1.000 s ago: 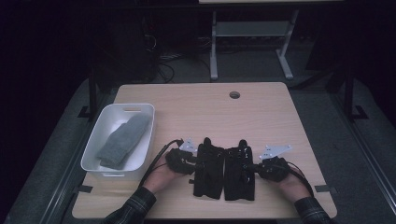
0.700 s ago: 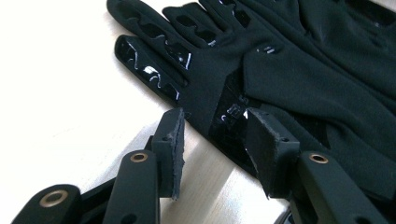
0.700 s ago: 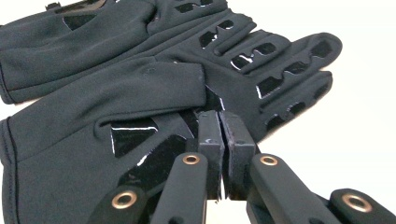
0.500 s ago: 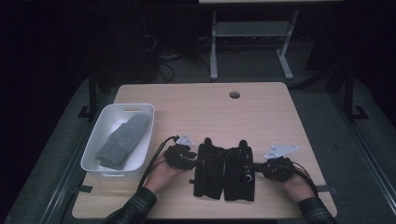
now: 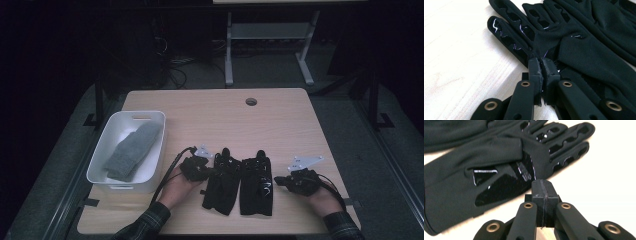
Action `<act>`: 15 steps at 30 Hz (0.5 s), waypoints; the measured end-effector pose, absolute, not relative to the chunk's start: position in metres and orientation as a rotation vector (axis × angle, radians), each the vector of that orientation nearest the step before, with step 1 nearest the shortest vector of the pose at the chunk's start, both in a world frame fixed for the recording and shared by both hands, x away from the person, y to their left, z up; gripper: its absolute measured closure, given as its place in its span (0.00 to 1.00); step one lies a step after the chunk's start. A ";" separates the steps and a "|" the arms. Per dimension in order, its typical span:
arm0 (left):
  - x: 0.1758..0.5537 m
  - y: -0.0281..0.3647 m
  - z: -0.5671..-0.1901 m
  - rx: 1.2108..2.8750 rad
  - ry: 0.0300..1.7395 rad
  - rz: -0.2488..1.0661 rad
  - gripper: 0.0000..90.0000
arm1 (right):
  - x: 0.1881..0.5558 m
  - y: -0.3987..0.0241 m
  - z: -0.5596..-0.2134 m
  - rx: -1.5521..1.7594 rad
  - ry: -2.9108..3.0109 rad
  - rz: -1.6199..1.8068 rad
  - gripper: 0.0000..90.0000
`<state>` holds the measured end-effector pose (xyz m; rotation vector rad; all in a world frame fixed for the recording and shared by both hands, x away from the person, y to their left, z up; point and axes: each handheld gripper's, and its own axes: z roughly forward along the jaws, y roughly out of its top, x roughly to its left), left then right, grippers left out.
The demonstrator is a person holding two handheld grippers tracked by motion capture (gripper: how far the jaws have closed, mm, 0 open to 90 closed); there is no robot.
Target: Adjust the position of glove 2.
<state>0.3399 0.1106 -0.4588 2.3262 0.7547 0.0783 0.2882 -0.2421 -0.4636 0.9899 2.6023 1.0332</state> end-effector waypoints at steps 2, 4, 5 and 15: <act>0.341 0.111 -0.458 2.280 0.791 0.052 0.97 | 0.288 -0.242 -0.465 0.991 2.615 1.032 1.00; 0.341 0.113 -0.455 2.253 0.800 0.026 0.97 | 0.289 -0.242 -0.466 0.986 2.627 1.027 1.00; 0.341 0.114 -0.453 2.234 0.806 0.016 0.97 | 0.288 -0.241 -0.466 0.999 2.631 1.035 1.00; 0.341 0.123 -0.438 2.123 0.820 -0.010 0.97 | 0.288 -0.233 -0.467 0.960 2.654 1.054 1.00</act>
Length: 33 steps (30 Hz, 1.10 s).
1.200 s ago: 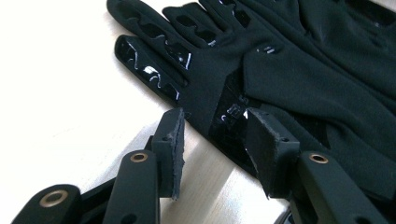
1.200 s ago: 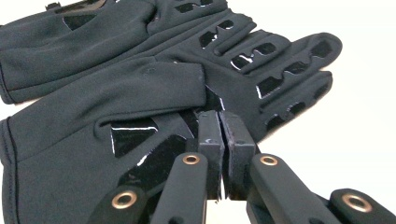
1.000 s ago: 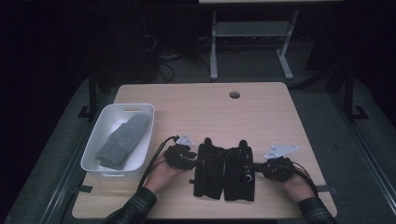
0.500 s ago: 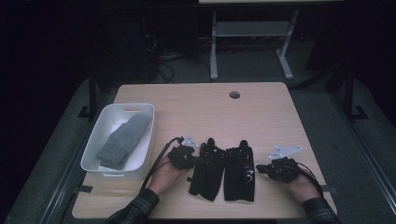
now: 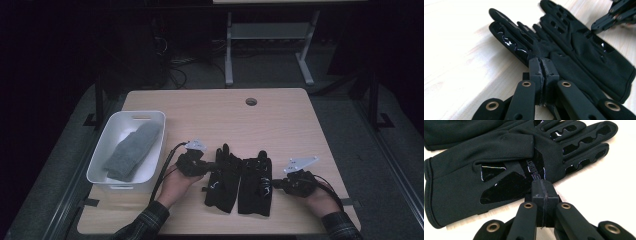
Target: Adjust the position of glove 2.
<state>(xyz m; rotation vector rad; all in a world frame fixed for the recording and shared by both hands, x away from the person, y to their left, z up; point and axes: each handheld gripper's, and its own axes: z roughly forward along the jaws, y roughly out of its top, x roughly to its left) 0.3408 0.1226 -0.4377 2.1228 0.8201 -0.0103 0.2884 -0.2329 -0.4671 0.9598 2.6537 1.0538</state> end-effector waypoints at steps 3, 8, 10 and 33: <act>0.342 0.126 -0.436 2.104 0.828 -0.020 0.97 | 0.288 -0.231 -0.467 0.968 2.654 1.057 1.00; 0.342 0.127 -0.433 2.079 0.827 -0.035 0.97 | 0.289 -0.227 -0.467 0.952 2.663 1.061 1.00; 0.342 0.127 -0.432 2.068 0.819 -0.050 0.97 | 0.289 -0.225 -0.467 0.939 2.666 1.062 1.00; 0.340 0.113 -0.415 2.008 0.732 -0.127 0.97 | 0.292 -0.201 -0.467 0.895 2.694 1.092 1.00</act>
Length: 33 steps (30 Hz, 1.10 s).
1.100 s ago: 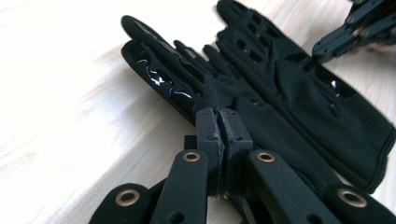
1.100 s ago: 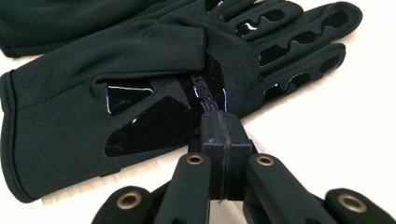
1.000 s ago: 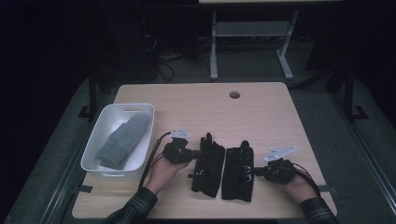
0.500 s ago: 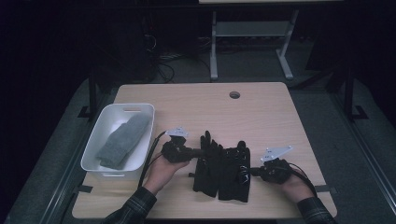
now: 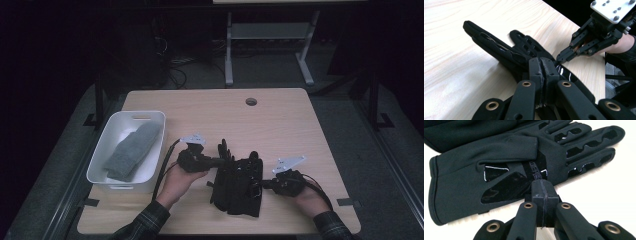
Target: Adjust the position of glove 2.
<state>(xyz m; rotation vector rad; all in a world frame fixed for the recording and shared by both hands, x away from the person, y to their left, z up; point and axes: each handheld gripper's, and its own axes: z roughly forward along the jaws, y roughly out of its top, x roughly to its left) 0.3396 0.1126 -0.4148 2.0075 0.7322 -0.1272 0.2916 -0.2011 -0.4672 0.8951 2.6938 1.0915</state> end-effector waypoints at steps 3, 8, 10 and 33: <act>0.339 0.109 -0.415 2.008 0.723 -0.131 0.97 | 0.291 -0.193 -0.467 0.884 2.706 1.093 1.00; 0.339 0.103 -0.416 2.025 0.702 -0.142 0.97 | 0.294 -0.181 -0.468 0.842 2.720 1.098 1.00; 0.338 0.100 -0.416 2.023 0.706 -0.141 0.97 | 0.295 -0.175 -0.468 0.831 2.723 1.107 1.00; 0.335 0.064 -0.434 2.100 0.637 -0.184 0.96 | 0.296 -0.158 -0.468 0.785 2.745 1.125 1.00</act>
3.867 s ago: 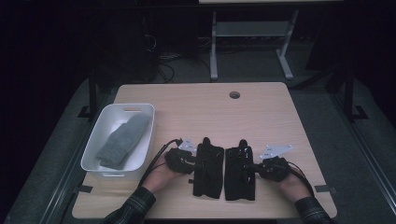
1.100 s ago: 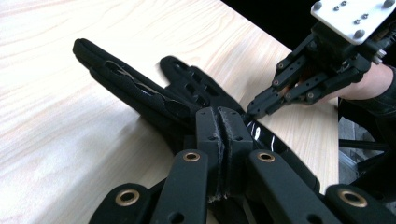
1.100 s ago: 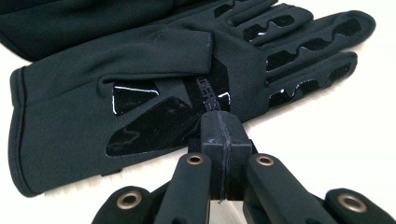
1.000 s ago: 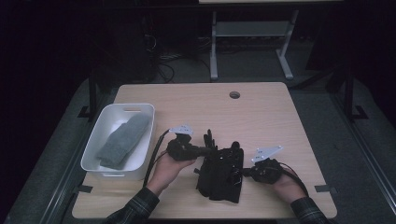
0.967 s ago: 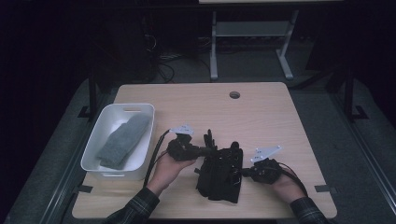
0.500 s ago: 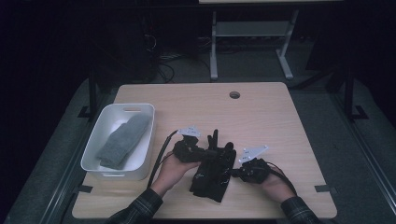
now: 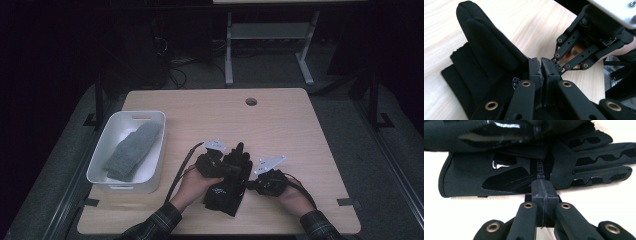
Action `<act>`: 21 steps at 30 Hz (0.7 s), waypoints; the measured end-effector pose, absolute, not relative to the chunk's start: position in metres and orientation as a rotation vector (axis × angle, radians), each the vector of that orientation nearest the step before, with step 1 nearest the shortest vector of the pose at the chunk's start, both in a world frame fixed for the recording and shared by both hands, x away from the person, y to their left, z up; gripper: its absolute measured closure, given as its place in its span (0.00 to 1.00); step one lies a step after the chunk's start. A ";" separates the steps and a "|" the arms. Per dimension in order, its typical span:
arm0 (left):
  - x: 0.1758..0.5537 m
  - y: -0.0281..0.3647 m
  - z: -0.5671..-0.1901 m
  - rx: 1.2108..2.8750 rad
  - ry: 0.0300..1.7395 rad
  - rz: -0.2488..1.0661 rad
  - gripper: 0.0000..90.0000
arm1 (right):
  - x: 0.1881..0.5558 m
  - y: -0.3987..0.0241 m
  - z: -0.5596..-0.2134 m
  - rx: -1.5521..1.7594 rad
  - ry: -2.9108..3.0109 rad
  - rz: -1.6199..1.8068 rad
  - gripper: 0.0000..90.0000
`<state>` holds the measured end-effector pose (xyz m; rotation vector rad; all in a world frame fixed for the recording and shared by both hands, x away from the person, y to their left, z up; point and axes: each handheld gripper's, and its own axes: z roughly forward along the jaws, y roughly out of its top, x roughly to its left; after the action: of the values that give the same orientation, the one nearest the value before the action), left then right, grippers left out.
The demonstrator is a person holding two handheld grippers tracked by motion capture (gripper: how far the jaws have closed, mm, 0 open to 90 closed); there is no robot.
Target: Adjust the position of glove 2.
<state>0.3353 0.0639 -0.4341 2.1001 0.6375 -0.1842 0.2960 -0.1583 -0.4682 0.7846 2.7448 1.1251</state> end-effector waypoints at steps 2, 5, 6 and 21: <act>0.334 0.062 -0.435 2.098 0.631 -0.187 0.94 | 0.296 -0.159 -0.468 0.784 2.745 1.126 0.99; 0.334 0.063 -0.432 2.088 0.602 -0.186 0.93 | 0.296 -0.160 -0.467 0.790 2.742 1.135 0.99; 0.333 0.064 -0.431 2.082 0.603 -0.185 0.92 | 0.296 -0.161 -0.467 0.789 2.735 1.142 0.99; 0.307 0.067 -0.439 2.159 0.563 -0.159 0.99 | 0.304 -0.214 -0.462 0.984 2.569 1.092 0.51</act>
<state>0.3069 0.0671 -0.4385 2.1590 0.5632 -0.1592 0.3041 -0.2145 -0.4624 0.9838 2.5692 1.0924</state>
